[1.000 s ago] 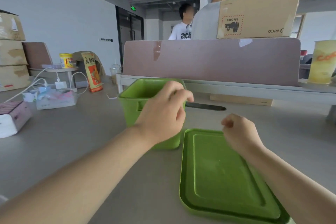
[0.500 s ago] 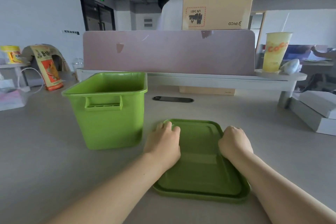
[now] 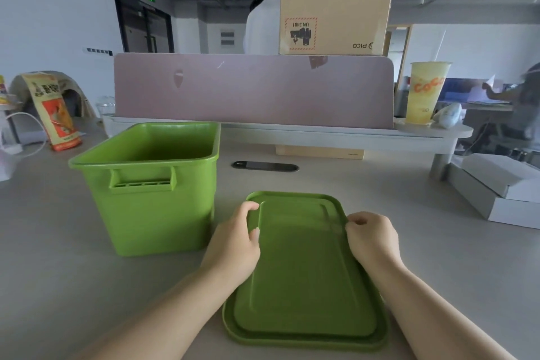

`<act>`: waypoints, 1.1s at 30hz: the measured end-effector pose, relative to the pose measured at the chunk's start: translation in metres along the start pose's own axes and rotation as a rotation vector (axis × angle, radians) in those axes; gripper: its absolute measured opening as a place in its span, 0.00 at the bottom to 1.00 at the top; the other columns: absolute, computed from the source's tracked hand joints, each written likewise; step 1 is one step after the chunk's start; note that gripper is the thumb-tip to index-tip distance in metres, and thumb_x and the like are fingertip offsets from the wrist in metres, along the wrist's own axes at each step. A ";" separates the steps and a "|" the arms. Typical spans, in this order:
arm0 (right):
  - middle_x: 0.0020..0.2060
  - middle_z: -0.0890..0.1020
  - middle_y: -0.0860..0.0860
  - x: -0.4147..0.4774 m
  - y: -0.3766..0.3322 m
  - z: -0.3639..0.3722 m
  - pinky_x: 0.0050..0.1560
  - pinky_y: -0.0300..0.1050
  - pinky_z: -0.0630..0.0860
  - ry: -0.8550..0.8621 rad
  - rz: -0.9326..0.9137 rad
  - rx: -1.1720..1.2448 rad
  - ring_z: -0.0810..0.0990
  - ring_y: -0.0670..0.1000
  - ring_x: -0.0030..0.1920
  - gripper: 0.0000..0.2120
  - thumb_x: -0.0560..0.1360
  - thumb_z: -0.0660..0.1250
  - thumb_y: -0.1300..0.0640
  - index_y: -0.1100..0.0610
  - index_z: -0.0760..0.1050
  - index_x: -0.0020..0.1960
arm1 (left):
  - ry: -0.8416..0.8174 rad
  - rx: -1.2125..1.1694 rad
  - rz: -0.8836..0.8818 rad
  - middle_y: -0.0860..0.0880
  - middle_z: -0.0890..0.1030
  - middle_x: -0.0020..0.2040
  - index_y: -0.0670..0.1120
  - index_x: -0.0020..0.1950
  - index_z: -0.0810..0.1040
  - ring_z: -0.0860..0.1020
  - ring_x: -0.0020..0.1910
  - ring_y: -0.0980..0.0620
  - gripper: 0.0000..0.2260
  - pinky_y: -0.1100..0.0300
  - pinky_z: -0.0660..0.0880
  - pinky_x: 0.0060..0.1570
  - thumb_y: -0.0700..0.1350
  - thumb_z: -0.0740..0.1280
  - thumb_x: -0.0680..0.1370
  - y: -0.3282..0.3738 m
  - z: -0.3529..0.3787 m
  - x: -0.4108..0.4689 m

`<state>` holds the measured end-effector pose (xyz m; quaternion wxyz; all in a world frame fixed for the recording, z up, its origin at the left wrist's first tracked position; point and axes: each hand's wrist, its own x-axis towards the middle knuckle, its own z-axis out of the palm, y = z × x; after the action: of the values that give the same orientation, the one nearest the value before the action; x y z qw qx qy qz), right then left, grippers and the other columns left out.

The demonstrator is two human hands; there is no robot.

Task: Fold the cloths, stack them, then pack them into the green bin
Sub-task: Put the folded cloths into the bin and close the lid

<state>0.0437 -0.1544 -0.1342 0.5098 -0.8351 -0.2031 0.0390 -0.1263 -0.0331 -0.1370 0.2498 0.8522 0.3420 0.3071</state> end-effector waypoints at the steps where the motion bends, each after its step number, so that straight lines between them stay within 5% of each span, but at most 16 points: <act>1: 0.40 0.83 0.62 0.000 -0.001 -0.002 0.39 0.51 0.78 0.007 0.043 0.057 0.79 0.64 0.41 0.13 0.70 0.58 0.64 0.64 0.81 0.44 | 0.019 -0.011 0.014 0.50 0.75 0.30 0.53 0.67 0.67 0.66 0.21 0.57 0.16 0.64 0.62 0.22 0.41 0.60 0.80 0.003 -0.001 -0.002; 3: 0.36 0.80 0.66 -0.003 -0.006 -0.007 0.35 0.48 0.72 -0.027 0.128 0.130 0.74 0.61 0.33 0.14 0.68 0.60 0.60 0.68 0.78 0.44 | 0.066 -0.041 0.045 0.50 0.73 0.30 0.53 0.65 0.69 0.66 0.22 0.57 0.16 0.67 0.60 0.21 0.39 0.59 0.80 0.009 -0.005 -0.004; 6: 0.34 0.76 0.66 -0.005 -0.021 -0.023 0.39 0.45 0.69 -0.054 0.115 0.279 0.72 0.55 0.33 0.16 0.71 0.60 0.55 0.70 0.75 0.41 | 0.152 -0.053 0.136 0.44 0.80 0.50 0.51 0.66 0.69 0.76 0.35 0.50 0.16 0.69 0.66 0.29 0.38 0.60 0.80 0.024 -0.013 -0.006; 8: 0.37 0.83 0.62 -0.012 -0.039 -0.043 0.47 0.51 0.80 -0.006 -0.002 0.397 0.82 0.60 0.38 0.15 0.76 0.62 0.55 0.61 0.80 0.37 | 0.232 -0.111 0.130 0.47 0.78 0.60 0.52 0.72 0.64 0.78 0.52 0.46 0.20 0.66 0.68 0.40 0.40 0.61 0.80 0.039 -0.024 -0.007; 10: 0.39 0.85 0.54 -0.021 -0.063 -0.068 0.52 0.60 0.80 0.076 -0.206 0.465 0.84 0.60 0.47 0.15 0.78 0.63 0.54 0.52 0.81 0.35 | 0.257 -0.192 0.122 0.52 0.77 0.60 0.52 0.75 0.60 0.77 0.58 0.50 0.24 0.67 0.68 0.49 0.43 0.62 0.80 0.057 -0.043 -0.009; 12: 0.42 0.84 0.55 -0.024 -0.086 -0.090 0.54 0.61 0.78 0.105 -0.380 0.520 0.83 0.61 0.49 0.13 0.78 0.63 0.54 0.50 0.81 0.37 | 0.253 -0.279 0.241 0.60 0.80 0.52 0.53 0.68 0.69 0.79 0.50 0.61 0.19 0.67 0.74 0.51 0.43 0.65 0.78 0.073 -0.072 -0.008; 14: 0.42 0.82 0.58 -0.024 -0.107 -0.107 0.51 0.56 0.79 0.094 -0.483 0.592 0.80 0.59 0.43 0.12 0.79 0.63 0.55 0.53 0.81 0.40 | 0.288 -0.333 0.379 0.68 0.80 0.40 0.60 0.55 0.75 0.78 0.42 0.70 0.14 0.77 0.71 0.42 0.41 0.68 0.76 0.088 -0.106 -0.009; 18: 0.39 0.76 0.57 -0.022 -0.149 -0.117 0.40 0.45 0.70 0.133 -0.699 0.606 0.71 0.53 0.37 0.10 0.78 0.61 0.58 0.57 0.80 0.45 | 0.494 -0.184 0.458 0.66 0.78 0.41 0.56 0.51 0.78 0.75 0.35 0.70 0.10 0.78 0.67 0.36 0.45 0.72 0.72 0.106 -0.160 -0.010; 20: 0.35 0.74 0.50 -0.025 -0.164 -0.107 0.35 0.39 0.68 0.142 -0.773 0.575 0.69 0.47 0.33 0.10 0.78 0.60 0.60 0.51 0.77 0.42 | 0.570 -0.134 0.465 0.64 0.77 0.41 0.54 0.50 0.76 0.75 0.31 0.68 0.10 0.77 0.69 0.36 0.45 0.72 0.73 0.104 -0.178 -0.008; 23: 0.35 0.72 0.53 -0.034 -0.177 -0.077 0.38 0.42 0.66 0.157 -0.851 0.481 0.68 0.50 0.36 0.11 0.76 0.61 0.61 0.49 0.68 0.37 | 0.552 -0.229 0.404 0.58 0.81 0.40 0.51 0.50 0.75 0.81 0.30 0.59 0.08 0.62 0.80 0.35 0.41 0.70 0.75 0.091 -0.200 -0.003; 26: 0.38 0.75 0.59 -0.042 -0.178 -0.045 0.37 0.43 0.64 0.191 -0.861 0.432 0.69 0.53 0.38 0.10 0.75 0.62 0.61 0.53 0.66 0.36 | 0.509 -0.341 0.348 0.57 0.83 0.42 0.50 0.49 0.78 0.84 0.40 0.57 0.09 0.60 0.81 0.44 0.36 0.64 0.77 0.074 -0.217 -0.003; 30: 0.42 0.79 0.59 -0.049 -0.177 -0.003 0.38 0.36 0.67 0.105 -0.796 0.500 0.73 0.50 0.37 0.06 0.76 0.63 0.59 0.60 0.74 0.42 | 0.362 -1.046 0.116 0.47 0.85 0.41 0.45 0.31 0.78 0.81 0.52 0.37 0.20 0.49 0.76 0.57 0.33 0.52 0.76 0.047 -0.236 -0.001; 33: 0.42 0.80 0.58 -0.056 -0.168 0.033 0.36 0.26 0.67 0.042 -0.761 0.524 0.77 0.46 0.37 0.09 0.76 0.64 0.61 0.52 0.73 0.39 | 0.273 -1.263 -0.090 0.41 0.80 0.51 0.41 0.43 0.74 0.80 0.52 0.37 0.09 0.50 0.75 0.56 0.43 0.56 0.77 0.016 -0.249 0.010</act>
<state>-0.0673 -0.0809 -0.0124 0.6857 -0.5449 -0.4680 -0.1178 -0.2859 0.0178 0.0478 0.6700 0.4791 0.1596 0.5442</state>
